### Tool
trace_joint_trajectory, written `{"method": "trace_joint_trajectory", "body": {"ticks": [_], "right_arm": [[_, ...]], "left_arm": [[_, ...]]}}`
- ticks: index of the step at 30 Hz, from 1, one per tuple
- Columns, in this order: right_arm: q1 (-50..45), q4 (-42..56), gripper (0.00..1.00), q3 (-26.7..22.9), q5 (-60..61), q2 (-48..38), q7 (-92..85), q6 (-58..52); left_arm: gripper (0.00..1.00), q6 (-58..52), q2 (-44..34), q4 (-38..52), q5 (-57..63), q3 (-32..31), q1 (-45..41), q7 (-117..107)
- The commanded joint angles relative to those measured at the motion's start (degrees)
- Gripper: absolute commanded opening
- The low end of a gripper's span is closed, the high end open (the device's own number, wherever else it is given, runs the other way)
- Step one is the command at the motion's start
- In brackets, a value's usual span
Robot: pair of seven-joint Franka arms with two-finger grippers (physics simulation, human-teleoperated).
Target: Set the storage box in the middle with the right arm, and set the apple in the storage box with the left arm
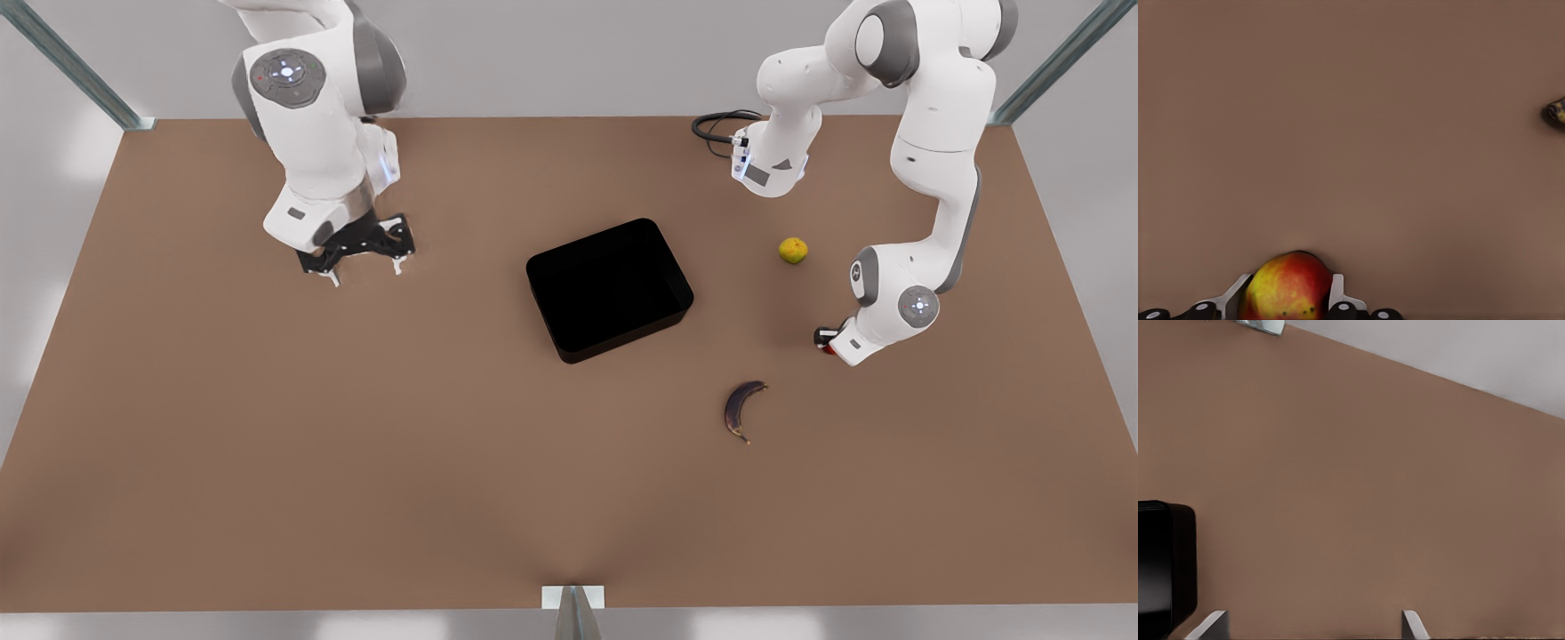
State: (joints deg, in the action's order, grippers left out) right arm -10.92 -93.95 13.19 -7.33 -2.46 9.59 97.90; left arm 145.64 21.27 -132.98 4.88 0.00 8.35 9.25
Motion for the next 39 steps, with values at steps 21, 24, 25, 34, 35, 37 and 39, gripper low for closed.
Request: {"method": "trace_joint_trajectory", "body": {"ticks": [21, 24, 25, 34, 35, 37, 39], "right_arm": [[5.83, 7.91, 1.0, -0.62, 1.36, 2.2, -2.92, -11.94], [5.83, 8.26, 1.0, -0.62, 1.18, 2.64, -2.74, -12.03], [6.7, 8.26, 1.0, -0.71, 1.01, 2.73, -3.0, -12.12], [7.76, 9.14, 1.0, -0.79, 1.01, 3.87, -2.74, -11.51], [8.02, 9.14, 1.0, -0.79, 1.09, 3.87, -2.74, -11.42], [8.02, 9.14, 1.0, -0.79, 1.09, 4.04, -2.65, -11.42], [8.03, 9.14, 1.0, -0.79, 1.09, 4.22, -2.65, -11.33]], "left_arm": [[0.64, -12.4, -13.01, -1.4, -1.89, -7.91, -0.44, -11.97], [0.64, -16.0, -15.91, -1.14, -6.98, -17.66, -0.52, -20.23], [0.64, -17.58, -16.96, -0.7, -9.09, -22.06, -0.52, -23.92], [0.64, -18.37, -18.02, 2.99, -19.03, -38.94, -6.67, -39.04], [0.64, -18.29, -17.58, 4.31, -19.38, -38.94, -8.43, -41.15], [0.64, -17.76, -17.14, 5.01, -19.56, -38.85, -10.37, -41.86], [1.0, -17.23, -17.05, 5.1, -19.56, -38.85, -10.63, -42.21]]}}
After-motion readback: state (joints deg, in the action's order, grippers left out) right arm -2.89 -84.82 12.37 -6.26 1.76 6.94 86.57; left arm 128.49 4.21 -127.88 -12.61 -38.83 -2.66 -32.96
